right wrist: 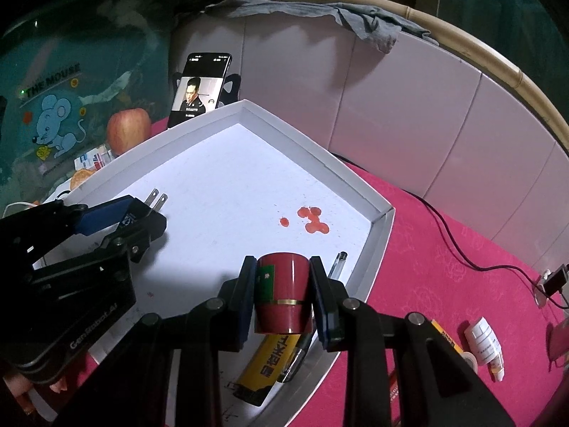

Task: Organize rigid objects
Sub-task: 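Carry the charger and red can into the white tray and open both tools, then grasp the blue binder clip with the left tool while the right tool grasps the white cube charger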

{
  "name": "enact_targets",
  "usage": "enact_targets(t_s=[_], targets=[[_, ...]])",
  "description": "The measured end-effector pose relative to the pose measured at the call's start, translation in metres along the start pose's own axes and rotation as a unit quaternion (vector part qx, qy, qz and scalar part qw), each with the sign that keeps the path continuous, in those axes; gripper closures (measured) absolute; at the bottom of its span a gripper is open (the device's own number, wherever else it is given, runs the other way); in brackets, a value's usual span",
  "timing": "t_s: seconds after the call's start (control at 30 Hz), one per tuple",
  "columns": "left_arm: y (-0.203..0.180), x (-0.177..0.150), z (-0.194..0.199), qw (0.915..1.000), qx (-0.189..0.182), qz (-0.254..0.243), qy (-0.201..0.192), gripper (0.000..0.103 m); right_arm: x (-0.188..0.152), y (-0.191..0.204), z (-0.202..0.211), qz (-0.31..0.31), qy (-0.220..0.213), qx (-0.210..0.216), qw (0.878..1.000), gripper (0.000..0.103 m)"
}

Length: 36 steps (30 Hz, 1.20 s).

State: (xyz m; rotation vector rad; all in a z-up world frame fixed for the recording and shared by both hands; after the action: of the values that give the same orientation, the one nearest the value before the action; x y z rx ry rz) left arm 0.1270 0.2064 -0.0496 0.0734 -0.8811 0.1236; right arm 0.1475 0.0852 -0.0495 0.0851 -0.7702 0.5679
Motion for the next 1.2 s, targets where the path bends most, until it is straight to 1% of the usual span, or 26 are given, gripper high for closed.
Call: enact_targets(t_s=[0.13,0.17,0.2,0.23,0.27,0.3,0.37,0.4,0.43,0.47,0.5,0.53,0.57,0.6,0.63,0.67,0.7,0.83,0.93,0.97,1.0,1.07,1.13,1.2], targets=[[0.004,0.000,0.000,0.9999,0.008,0.009,-0.002,0.073,0.001,0.000,0.001,0.004,-0.006,-0.007,1.000,0.074],[0.005,0.001,0.001,0.9999,0.014,0.009,-0.003,0.071,0.001,0.001,0.001,0.006,-0.009,-0.009,1.000,0.074],[0.006,0.002,0.003,0.9998,0.020,0.009,-0.005,0.066,0.001,0.001,0.002,0.008,-0.011,-0.011,1.000,0.074],[0.006,0.002,0.004,0.9997,0.023,0.009,-0.006,0.058,0.002,0.002,0.002,0.009,-0.013,-0.012,1.000,0.073],[0.006,0.003,0.006,0.9996,0.027,0.009,-0.008,0.035,0.002,0.002,0.002,0.010,-0.014,-0.012,1.000,0.073],[0.006,0.003,0.008,0.9994,0.032,0.008,-0.011,0.015,0.003,0.002,0.002,0.008,-0.014,-0.013,1.000,0.073],[0.006,0.005,0.014,0.9987,0.043,0.008,-0.025,0.010,0.002,0.000,0.002,0.004,-0.014,-0.013,1.000,0.073],[0.007,0.005,0.015,0.9986,0.046,0.009,-0.026,0.008,0.001,-0.001,0.001,0.001,-0.013,-0.013,1.000,0.071],[0.008,0.005,0.016,0.9985,0.047,0.011,-0.026,0.007,0.001,-0.001,0.001,-0.001,-0.013,-0.014,1.000,0.070],[0.009,0.005,0.017,0.9984,0.048,0.014,-0.026,0.007,0.000,-0.002,0.000,-0.003,-0.014,-0.014,1.000,0.067],[0.011,0.005,0.017,0.9983,0.050,0.017,-0.026,0.007,0.000,-0.003,0.000,-0.007,-0.015,-0.014,1.000,0.061],[0.012,0.005,0.018,0.9981,0.052,0.019,-0.026,0.007,0.000,-0.005,0.000,-0.011,-0.017,-0.014,1.000,0.058],[0.014,0.005,0.019,0.9978,0.056,0.023,-0.028,0.007,-0.001,-0.007,0.001,-0.015,-0.019,-0.015,1.000,0.050],[0.015,0.005,0.021,0.9975,0.058,0.026,-0.030,0.007,-0.001,-0.010,0.001,-0.021,-0.023,-0.019,0.999,0.039],[0.016,0.005,0.022,0.9974,0.058,0.029,-0.031,0.007,-0.001,-0.013,0.002,-0.029,-0.025,-0.022,0.999,0.034],[0.018,0.005,0.024,0.9972,0.058,0.034,-0.033,0.007,-0.001,-0.017,0.002,-0.037,-0.027,-0.022,0.999,0.023],[0.019,0.005,0.026,0.9971,0.056,0.037,-0.033,0.007,-0.001,-0.021,0.003,-0.046,-0.030,-0.020,0.998,0.019],[0.019,0.005,0.038,0.9968,0.048,0.046,-0.044,0.007,-0.003,-0.035,0.008,-0.076,-0.032,0.008,0.997,0.019],[0.016,0.005,0.049,0.9965,0.036,0.047,-0.059,0.007,-0.005,-0.051,0.023,-0.097,-0.052,0.016,0.994,0.018],[0.013,0.005,0.053,0.9964,0.028,0.046,-0.066,0.007,-0.006,-0.059,0.032,-0.106,-0.063,0.019,0.992,0.016],[0.010,0.005,0.057,0.9962,0.021,0.045,-0.071,0.007,-0.007,-0.068,0.040,-0.117,-0.074,0.025,0.990,0.009],[0.002,0.005,0.063,0.9960,0.008,0.042,-0.079,0.007,-0.009,-0.087,0.057,-0.133,-0.094,0.031,0.986,0.000],[-0.009,0.007,0.070,0.9954,-0.009,0.037,-0.088,0.007,-0.013,-0.105,0.075,-0.147,-0.114,0.031,0.982,0.000],[-0.027,0.008,0.077,0.9946,-0.033,0.020,-0.096,0.007,-0.021,-0.126,0.096,-0.158,-0.136,0.022,0.978,0.000]])
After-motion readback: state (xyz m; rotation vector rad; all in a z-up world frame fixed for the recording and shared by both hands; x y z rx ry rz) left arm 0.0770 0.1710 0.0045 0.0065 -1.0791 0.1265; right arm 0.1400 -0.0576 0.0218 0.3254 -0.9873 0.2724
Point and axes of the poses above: each gripper's, at about its wrist camera, not at the fingertips, and z roughly against the way its jaws point, y to its left, x to its top, the point moved 4 cm from there along -z, roughly the way its jaws point, and after that the axes turned 3 degrees about -z, right-handed, at the moved point
